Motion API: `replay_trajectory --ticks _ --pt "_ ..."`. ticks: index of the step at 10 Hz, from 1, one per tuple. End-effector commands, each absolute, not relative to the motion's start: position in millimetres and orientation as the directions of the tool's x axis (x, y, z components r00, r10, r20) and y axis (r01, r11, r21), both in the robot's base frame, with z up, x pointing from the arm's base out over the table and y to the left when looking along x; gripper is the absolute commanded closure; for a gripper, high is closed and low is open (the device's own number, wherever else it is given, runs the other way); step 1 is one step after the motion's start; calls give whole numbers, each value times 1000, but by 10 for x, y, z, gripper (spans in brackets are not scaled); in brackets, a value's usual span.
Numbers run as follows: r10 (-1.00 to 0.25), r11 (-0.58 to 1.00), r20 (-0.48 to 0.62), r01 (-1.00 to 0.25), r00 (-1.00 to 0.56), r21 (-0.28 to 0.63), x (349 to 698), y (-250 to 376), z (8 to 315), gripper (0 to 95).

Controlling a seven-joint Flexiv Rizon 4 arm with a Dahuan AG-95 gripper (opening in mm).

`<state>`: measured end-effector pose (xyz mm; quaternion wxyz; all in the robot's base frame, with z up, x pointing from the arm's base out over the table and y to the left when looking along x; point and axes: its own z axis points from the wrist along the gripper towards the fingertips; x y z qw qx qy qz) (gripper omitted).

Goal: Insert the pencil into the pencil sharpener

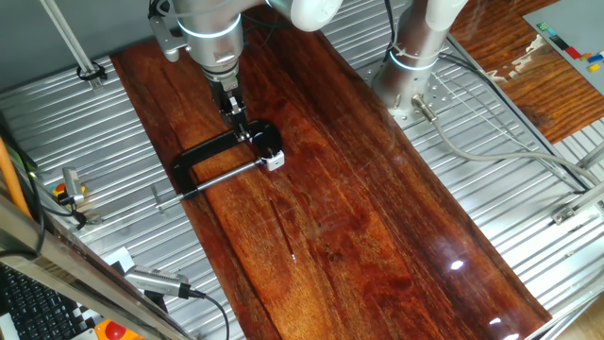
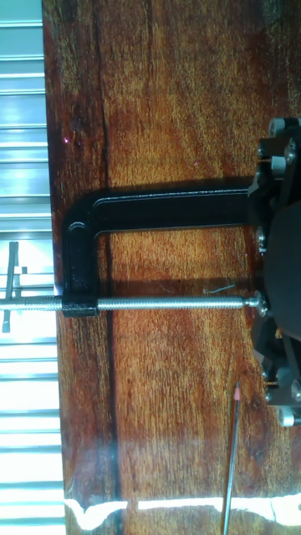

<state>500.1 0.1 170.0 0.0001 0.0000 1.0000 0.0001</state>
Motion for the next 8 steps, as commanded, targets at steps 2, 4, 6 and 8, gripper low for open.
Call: replay_trajectory --ticks 2,4,6,8 --pt "-45 999 0 -45 -999 20 5000 0 1700 950" --pt "-45 999 1 -45 -999 20 5000 0 1700 950" --pt "-45 999 1 -45 -999 20 5000 0 1700 950" --pt "-45 999 1 -45 -999 20 5000 0 1700 950"
